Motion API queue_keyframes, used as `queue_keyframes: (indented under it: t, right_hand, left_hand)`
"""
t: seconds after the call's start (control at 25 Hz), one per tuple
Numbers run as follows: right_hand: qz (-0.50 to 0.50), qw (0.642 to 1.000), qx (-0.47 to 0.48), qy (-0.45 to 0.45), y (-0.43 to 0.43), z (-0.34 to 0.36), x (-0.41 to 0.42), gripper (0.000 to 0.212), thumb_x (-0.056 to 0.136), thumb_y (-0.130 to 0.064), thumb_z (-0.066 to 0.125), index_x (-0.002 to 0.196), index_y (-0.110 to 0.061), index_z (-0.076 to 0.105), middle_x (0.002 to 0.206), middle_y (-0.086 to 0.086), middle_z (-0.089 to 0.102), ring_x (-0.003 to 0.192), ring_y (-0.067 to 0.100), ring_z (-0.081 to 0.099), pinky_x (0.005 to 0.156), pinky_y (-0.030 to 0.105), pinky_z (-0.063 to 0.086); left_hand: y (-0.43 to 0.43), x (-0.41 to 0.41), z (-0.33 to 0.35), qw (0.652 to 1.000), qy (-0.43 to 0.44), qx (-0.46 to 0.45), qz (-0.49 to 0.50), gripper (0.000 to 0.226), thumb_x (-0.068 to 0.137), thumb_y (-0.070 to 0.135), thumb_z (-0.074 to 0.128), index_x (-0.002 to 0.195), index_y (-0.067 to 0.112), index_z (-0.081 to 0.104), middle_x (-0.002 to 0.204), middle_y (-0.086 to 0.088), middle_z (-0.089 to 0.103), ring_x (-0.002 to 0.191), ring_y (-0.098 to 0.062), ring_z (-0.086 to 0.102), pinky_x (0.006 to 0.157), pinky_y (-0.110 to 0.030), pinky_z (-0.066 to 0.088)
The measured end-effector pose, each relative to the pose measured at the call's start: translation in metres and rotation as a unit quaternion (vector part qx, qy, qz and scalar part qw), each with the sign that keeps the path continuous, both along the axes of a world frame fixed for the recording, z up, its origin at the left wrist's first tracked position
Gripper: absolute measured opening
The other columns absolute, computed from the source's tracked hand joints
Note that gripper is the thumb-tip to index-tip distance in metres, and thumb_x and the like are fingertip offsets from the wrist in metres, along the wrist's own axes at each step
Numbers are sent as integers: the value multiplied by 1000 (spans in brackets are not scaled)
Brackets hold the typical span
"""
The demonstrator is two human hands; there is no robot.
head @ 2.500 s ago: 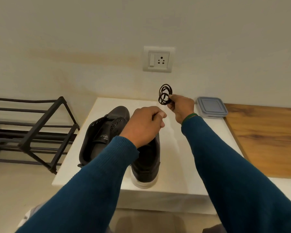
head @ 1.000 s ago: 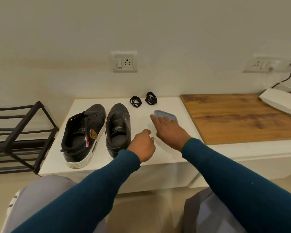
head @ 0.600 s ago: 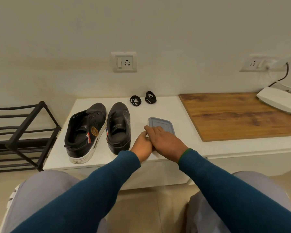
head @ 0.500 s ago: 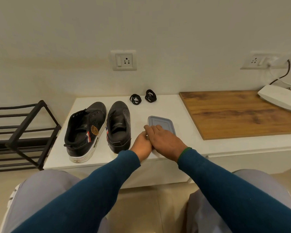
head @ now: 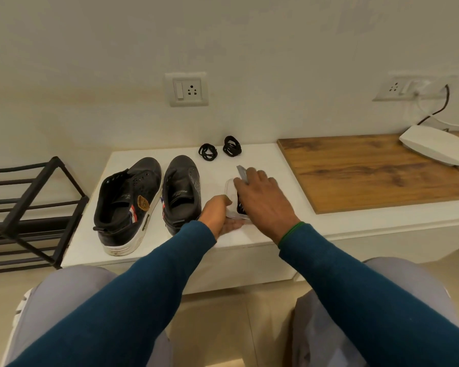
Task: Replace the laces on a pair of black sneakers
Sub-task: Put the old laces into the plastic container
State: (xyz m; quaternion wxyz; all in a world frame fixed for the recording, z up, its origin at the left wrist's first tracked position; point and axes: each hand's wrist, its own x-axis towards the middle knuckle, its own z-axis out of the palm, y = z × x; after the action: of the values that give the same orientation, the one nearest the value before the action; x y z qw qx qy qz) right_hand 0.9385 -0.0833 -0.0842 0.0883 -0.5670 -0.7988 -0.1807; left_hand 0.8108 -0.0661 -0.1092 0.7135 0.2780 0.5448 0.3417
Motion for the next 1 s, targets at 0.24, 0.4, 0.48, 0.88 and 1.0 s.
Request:
queue_keyframes:
  t: [0.24, 0.4, 0.48, 0.88, 1.0]
  right_hand:
    - [-106, 941, 32, 319, 18, 22, 68, 47, 95, -6, 52, 141, -12, 51, 109, 10, 48, 83, 21, 51, 65, 36, 48]
    - [-217, 714, -62, 663, 24, -6, 80, 47, 97, -5, 52, 143, -13, 44, 116, 15, 59, 89, 24, 66, 70, 39, 63]
    - [-258, 565, -164, 766, 24, -20, 77, 51, 97, -1, 50, 146, -12, 38, 108, 20, 63, 72, 25, 70, 65, 36, 63]
    - [-341, 755, -302, 472, 27, -41, 87, 22, 89, -8, 67, 107, 4, 67, 90, 14, 69, 88, 31, 72, 77, 37, 62]
    - [-368, 784, -315, 388, 27, -34, 88, 14, 85, -8, 73, 97, -2, 68, 90, 9, 72, 84, 25, 72, 79, 39, 61]
  left_hand:
    - [2, 8, 7, 999, 16, -29, 20, 35, 106, 1, 34, 140, -7, 41, 131, -37, 55, 119, -42, 61, 91, -40, 54]
    - [11, 2, 8, 998, -24, 14, 49, 34, 106, 8, 41, 139, -2, 42, 129, -30, 58, 95, -34, 71, 73, -33, 62]
    - [11, 2, 9, 997, -48, 13, 56, 38, 106, 11, 45, 142, 0, 39, 113, -26, 64, 82, -29, 73, 64, -32, 63]
    - [21, 35, -12, 990, 123, 73, 8, 44, 103, 23, 51, 132, -10, 50, 125, -25, 63, 96, -34, 72, 69, -39, 64]
    - [22, 44, -9, 979, 175, 98, -22, 41, 101, 21, 51, 128, -10, 53, 122, -26, 64, 103, -36, 69, 75, -44, 63]
